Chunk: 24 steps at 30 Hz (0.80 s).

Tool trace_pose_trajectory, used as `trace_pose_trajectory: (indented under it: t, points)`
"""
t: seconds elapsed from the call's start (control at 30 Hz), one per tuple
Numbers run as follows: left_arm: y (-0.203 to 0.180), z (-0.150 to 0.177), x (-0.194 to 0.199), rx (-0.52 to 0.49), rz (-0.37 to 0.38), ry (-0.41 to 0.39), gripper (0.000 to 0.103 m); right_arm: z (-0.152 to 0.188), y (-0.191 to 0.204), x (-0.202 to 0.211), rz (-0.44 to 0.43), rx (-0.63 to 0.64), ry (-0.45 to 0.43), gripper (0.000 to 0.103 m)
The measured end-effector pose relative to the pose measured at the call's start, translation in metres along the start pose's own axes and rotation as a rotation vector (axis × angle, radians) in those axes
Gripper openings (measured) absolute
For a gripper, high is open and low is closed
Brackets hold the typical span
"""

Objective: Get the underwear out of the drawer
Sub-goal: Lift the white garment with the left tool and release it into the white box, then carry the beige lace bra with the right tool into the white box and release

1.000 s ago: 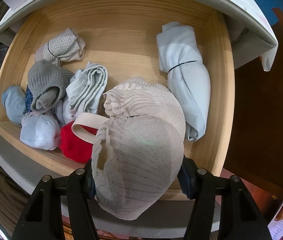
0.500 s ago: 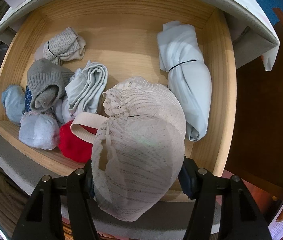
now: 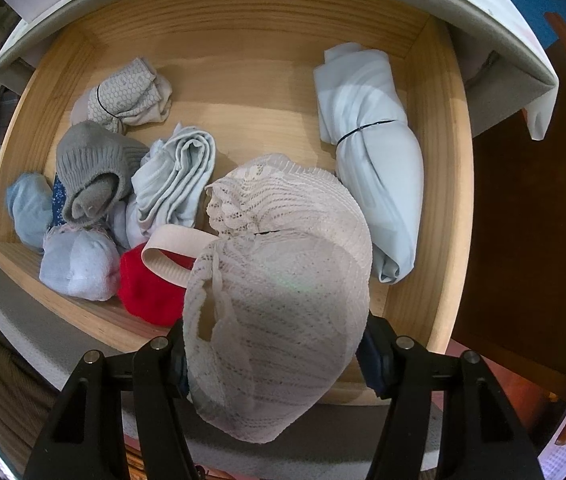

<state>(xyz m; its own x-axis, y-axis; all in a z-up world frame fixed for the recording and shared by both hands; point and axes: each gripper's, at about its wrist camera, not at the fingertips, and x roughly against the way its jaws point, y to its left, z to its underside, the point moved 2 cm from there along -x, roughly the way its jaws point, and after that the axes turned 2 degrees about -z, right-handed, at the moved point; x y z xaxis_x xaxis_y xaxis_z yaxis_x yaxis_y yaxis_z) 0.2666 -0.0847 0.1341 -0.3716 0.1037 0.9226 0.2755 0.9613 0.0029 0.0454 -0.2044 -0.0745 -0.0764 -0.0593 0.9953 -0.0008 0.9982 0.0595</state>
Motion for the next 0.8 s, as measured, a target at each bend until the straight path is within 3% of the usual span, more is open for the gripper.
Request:
trace_pose_trajectory:
  t: [0.43, 0.8]
  points:
    - [0.008, 0.011, 0.037, 0.033, 0.052, -0.052, 0.065, -0.001, -0.004, 0.003, -0.012, -0.028, -0.018, 0.056]
    - [0.035, 0.079, 0.100, 0.039, 0.063, -0.166, 0.066, -0.011, -0.016, 0.018, -0.050, -0.067, -0.036, 0.054]
